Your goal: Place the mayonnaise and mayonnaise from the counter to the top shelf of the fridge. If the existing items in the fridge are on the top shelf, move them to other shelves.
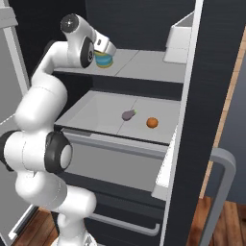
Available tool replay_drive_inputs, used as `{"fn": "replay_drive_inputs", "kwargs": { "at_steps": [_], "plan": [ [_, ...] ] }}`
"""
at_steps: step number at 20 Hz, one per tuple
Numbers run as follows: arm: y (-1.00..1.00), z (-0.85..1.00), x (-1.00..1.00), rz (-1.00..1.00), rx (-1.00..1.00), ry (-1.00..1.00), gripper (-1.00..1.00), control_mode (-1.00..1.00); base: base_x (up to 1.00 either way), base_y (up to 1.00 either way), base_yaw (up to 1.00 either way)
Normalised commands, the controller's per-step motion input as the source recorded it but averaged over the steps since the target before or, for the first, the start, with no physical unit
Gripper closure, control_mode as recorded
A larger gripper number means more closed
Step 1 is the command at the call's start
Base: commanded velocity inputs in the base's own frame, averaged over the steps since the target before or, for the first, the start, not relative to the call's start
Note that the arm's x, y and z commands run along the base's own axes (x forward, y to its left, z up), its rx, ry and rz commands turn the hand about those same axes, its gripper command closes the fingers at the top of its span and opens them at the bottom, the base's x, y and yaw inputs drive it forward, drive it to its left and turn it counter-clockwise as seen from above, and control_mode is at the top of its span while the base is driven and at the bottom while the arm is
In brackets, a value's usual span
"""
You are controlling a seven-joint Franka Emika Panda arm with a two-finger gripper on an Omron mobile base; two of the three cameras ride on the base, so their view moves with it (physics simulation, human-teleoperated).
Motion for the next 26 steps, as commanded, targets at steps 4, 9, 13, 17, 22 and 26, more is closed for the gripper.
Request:
{"fn": "replay_drive_inputs", "kwargs": {
  "at_steps": [4,9,13,17,22,26],
  "plan": [
    [0.0,0.0,0.04,0.0,0.0,0.0,-1.0,-1.0,0.0,0.0,0.0],
    [0.0,0.0,0.11,0.0,0.0,0.0,-1.0,-1.0,0.0,0.0,0.0],
    [0.0,0.0,0.13,0.0,0.0,0.0,-1.0,-1.0,0.0,0.0,0.0],
    [0.0,0.0,0.03,0.0,0.0,0.0,-1.0,-1.0,0.0,0.0,0.0],
    [-0.02,0.02,-0.71,0.01,0.0,-0.04,-1.0,-1.0,0.0,0.0,0.0],
    [-0.11,0.34,-1.0,0.0,0.06,-0.17,-1.0,-1.0,0.0,0.0,0.0]
  ]
}}
